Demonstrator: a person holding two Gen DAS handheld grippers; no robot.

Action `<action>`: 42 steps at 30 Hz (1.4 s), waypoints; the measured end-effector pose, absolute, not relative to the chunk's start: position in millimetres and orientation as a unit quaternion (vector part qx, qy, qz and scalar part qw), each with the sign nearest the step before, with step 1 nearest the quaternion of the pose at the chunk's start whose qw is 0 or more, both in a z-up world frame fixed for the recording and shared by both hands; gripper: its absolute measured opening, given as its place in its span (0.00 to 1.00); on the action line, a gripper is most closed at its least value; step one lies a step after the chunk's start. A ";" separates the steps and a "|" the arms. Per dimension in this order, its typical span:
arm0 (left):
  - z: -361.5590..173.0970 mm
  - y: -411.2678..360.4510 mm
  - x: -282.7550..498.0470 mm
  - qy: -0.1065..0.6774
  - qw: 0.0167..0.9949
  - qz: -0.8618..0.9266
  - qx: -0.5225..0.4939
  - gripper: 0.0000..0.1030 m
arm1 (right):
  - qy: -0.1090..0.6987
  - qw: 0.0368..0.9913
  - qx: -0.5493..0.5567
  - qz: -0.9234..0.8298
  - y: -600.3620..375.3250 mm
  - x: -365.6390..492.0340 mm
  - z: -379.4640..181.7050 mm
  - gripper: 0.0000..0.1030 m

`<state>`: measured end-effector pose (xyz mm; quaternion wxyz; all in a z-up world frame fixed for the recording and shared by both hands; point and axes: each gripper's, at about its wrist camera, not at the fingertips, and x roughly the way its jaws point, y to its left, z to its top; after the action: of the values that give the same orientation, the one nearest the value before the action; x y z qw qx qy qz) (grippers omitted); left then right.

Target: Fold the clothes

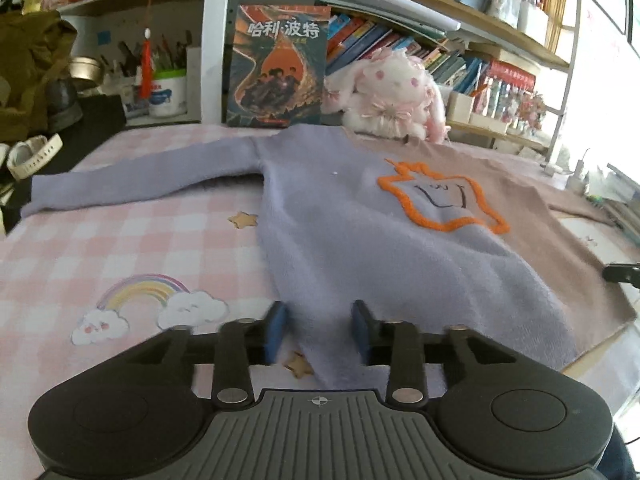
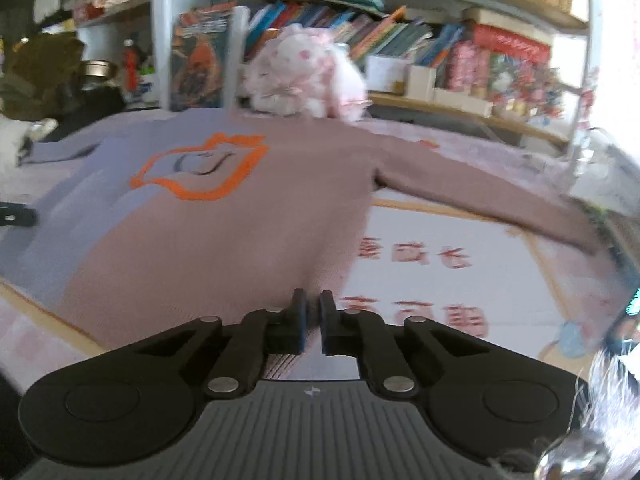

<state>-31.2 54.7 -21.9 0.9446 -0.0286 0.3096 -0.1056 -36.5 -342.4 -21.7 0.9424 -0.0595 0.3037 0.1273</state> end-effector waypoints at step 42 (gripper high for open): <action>-25.5 48.6 -55.0 0.288 0.953 -0.092 -0.012 0.44 | 0.292 0.952 -0.028 0.085 -340.2 -53.2 -24.9 0.35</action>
<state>-55.0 48.6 -25.5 0.9532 -0.0117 0.2879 -0.0921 -53.2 -340.2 -24.9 0.9523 -0.0276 0.2917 0.0851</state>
